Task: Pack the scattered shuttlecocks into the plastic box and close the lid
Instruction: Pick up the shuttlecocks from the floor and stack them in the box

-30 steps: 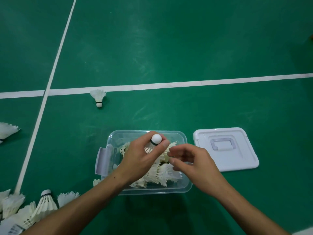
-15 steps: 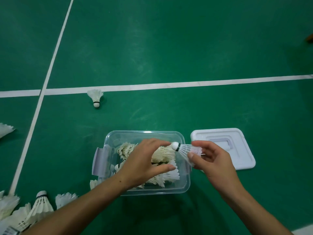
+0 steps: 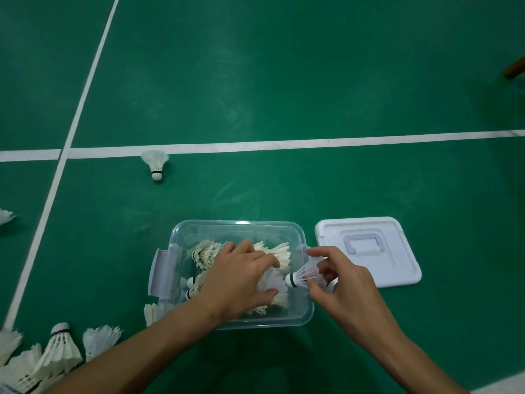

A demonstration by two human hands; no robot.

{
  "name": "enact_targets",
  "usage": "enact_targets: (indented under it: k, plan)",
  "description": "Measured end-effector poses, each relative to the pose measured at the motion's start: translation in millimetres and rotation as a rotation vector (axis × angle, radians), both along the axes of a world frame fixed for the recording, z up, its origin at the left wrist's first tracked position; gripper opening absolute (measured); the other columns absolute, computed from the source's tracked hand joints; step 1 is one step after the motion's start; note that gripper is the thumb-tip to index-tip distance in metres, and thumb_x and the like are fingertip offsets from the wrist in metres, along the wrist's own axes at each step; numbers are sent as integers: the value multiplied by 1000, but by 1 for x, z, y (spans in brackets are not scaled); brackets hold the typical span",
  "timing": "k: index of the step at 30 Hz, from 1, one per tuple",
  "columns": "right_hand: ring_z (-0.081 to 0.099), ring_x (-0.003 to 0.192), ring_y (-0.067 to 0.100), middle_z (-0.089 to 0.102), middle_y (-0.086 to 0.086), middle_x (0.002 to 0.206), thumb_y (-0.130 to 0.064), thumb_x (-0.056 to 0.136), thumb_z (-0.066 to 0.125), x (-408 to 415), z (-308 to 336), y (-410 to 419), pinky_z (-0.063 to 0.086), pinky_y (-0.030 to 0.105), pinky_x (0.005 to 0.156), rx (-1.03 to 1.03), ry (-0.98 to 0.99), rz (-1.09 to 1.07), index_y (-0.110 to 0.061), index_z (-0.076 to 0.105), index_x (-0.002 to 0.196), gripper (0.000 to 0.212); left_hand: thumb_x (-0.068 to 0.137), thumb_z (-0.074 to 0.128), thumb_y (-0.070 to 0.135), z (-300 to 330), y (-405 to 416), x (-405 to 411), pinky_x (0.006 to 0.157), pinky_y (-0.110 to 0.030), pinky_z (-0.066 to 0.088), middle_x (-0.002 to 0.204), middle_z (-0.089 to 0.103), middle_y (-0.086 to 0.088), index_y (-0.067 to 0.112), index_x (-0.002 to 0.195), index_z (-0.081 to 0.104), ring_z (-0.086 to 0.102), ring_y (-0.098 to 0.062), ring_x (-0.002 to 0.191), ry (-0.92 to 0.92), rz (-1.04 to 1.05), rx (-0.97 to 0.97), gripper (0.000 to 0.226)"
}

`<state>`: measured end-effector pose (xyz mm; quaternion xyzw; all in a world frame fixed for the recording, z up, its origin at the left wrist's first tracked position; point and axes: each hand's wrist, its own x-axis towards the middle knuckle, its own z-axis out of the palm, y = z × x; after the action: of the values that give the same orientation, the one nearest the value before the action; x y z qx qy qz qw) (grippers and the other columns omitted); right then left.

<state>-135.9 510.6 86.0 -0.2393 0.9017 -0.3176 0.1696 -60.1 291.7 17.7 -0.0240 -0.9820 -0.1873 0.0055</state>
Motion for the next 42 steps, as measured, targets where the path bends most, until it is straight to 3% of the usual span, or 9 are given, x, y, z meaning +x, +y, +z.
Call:
enact_targets:
  k: [4, 8, 12, 16, 19, 23, 29, 37, 42]
  plan:
    - [64, 84, 8, 67, -14, 89, -22, 94, 74, 1, -4, -20, 53, 27, 75, 10, -23, 80, -36, 52, 137, 50, 76, 62, 68, 1, -13, 7, 75, -34, 42, 103, 74, 23, 40, 118, 68, 49, -11, 89, 58, 3, -10, 50]
    - [64, 93, 6, 72, -18, 98, -27, 98, 71, 1, -8, -36, 55, 35, 86, 86, -43, 173, -37, 44, 142, 53, 80, 65, 67, -3, -10, 9, 72, -30, 38, 105, 74, 20, 37, 121, 65, 52, -12, 88, 103, -48, -42, 51]
    - [66, 94, 9, 75, -11, 96, -19, 97, 72, 4, -15, -44, 55, 32, 86, 106, -76, 170, -32, 44, 144, 56, 82, 63, 78, 0, -8, 14, 78, -29, 55, 118, 71, 14, 32, 132, 61, 62, -10, 97, 67, -36, 88, 69]
    - [65, 94, 16, 74, -6, 97, -11, 96, 69, -1, -18, -52, 55, 36, 86, 173, -67, 170, -28, 43, 147, 60, 77, 70, 77, 7, -28, 27, 89, -25, 56, 137, 55, 17, 39, 141, 52, 58, -4, 113, -76, -100, 199, 77]
    - [66, 88, 18, 69, -3, 94, -6, 95, 69, -3, -19, -56, 59, 41, 82, 220, -112, 165, -28, 42, 147, 62, 74, 81, 63, 3, -38, 28, 81, -25, 56, 129, 60, 16, 41, 137, 52, 59, -6, 108, -97, -111, 106, 72]
    - [63, 79, 18, 64, -2, 89, -6, 93, 70, 0, -23, -60, 59, 39, 77, 281, -139, 188, -26, 43, 147, 64, 73, 87, 57, -1, -28, 17, 65, -21, 48, 105, 68, 17, 37, 116, 68, 65, -8, 87, -11, -65, 65, 52]
    - [67, 102, 14, 63, -3, 114, -15, 89, 80, -9, -5, -46, 59, 36, 93, 309, -202, 202, -33, 40, 152, 77, 80, 79, 62, -9, -19, 8, 64, -30, 52, 96, 67, 18, 40, 105, 74, 64, -10, 82, 9, -24, -9, 34]
    - [72, 83, -1, 75, -12, 99, -26, 88, 83, -39, 28, -29, 62, 27, 76, 126, -167, 70, -31, 62, 130, 46, 77, 82, 57, 5, -21, 14, 72, -23, 41, 113, 70, 16, 36, 121, 70, 67, -10, 91, 15, -46, 49, 50]
    - [72, 82, 0, 77, -12, 93, -28, 91, 80, -40, 40, -51, 59, 21, 76, 64, -143, 141, -29, 64, 124, 36, 80, 76, 64, 21, -37, 29, 76, -27, 56, 120, 64, 20, 41, 125, 65, 63, -3, 98, 38, 15, 193, 52]
